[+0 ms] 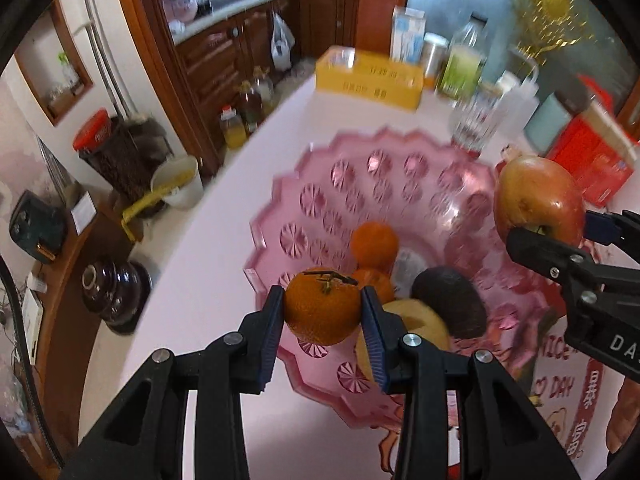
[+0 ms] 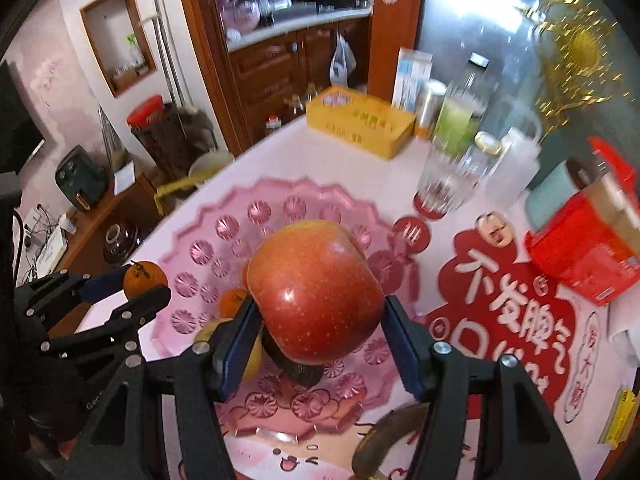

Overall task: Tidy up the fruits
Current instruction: 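Open both grippers to drop the orange and apple into the bowl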

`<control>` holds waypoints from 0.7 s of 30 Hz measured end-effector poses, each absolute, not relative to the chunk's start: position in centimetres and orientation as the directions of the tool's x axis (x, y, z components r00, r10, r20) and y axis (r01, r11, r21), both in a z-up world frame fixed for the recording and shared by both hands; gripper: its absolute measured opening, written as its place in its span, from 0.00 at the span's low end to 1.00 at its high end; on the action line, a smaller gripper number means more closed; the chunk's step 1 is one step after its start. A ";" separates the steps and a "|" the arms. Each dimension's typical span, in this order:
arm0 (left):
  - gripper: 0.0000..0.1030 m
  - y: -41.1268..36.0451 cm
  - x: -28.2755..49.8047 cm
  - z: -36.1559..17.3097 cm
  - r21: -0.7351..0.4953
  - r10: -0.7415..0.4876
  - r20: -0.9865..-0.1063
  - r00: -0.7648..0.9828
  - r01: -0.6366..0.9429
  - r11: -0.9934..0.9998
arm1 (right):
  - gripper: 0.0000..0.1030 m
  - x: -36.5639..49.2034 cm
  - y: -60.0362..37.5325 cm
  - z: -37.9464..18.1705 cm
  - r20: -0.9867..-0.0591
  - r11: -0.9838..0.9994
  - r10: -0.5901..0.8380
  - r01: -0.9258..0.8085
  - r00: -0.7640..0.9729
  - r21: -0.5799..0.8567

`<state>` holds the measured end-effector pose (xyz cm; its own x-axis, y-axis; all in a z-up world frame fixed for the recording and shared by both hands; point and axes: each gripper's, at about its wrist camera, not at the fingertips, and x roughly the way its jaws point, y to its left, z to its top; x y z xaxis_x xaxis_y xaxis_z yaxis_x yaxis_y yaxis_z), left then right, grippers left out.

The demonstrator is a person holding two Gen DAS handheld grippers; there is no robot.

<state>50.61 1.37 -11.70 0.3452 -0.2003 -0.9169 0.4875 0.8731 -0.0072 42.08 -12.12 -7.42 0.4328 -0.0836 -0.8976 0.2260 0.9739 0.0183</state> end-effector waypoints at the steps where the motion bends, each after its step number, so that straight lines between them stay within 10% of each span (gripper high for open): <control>1: 0.35 1.3 50.8 -12.3 -0.004 -0.193 -0.921 0.338 0.487 0.874 | 0.60 42.4 -12.1 -8.2 -0.904 0.973 -0.082 0.228 0.420 0.018; 16: 0.38 -0.8 51.4 -16.9 0.010 -0.173 -0.935 0.308 0.514 0.858 | 0.54 45.2 -11.5 -12.7 -0.912 0.981 -0.124 0.189 0.391 -0.052; 21: 0.59 -1.1 50.6 -15.9 0.090 -0.136 -0.915 0.380 0.521 0.849 | 0.55 44.9 -10.7 -12.8 -0.917 0.988 -0.094 0.151 0.388 -0.038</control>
<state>50.58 -1.09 -15.90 0.3795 -0.1360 -0.9151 0.5206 0.8491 0.0897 44.86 -10.66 -12.79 0.3881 -0.0940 -0.9168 0.1507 0.9879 -0.0376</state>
